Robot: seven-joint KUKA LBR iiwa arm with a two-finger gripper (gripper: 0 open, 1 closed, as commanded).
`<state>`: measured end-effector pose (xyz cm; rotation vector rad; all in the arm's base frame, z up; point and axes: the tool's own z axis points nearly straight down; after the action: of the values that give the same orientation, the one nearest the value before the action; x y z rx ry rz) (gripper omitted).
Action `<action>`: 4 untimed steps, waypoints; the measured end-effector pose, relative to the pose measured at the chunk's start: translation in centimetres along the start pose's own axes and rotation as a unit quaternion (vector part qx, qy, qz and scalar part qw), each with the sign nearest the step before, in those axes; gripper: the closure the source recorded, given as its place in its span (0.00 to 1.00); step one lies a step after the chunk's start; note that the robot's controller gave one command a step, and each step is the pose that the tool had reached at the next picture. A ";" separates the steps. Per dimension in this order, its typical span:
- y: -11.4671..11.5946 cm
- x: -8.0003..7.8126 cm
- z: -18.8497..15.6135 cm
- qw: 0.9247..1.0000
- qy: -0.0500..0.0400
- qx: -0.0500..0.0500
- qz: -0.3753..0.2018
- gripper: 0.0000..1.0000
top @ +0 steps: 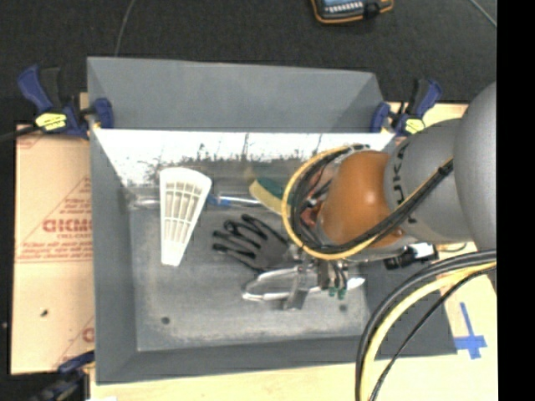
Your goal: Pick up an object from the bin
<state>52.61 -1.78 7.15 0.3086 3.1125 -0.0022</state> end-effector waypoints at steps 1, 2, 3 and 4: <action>0.9 0.4 -0.3 1.000 0.000 0.000 0.010 1.00; 0.8 0.6 -0.5 1.000 0.001 0.000 0.011 1.00; 3.5 1.4 -0.3 0.997 0.003 0.000 -0.078 1.00; 1.9 1.0 -0.8 1.000 0.000 0.000 0.028 1.00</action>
Offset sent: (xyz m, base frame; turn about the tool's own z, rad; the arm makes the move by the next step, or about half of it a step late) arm -0.0088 0.0076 0.0078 0.0346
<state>52.01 0.23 7.89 0.3962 3.1025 -0.0009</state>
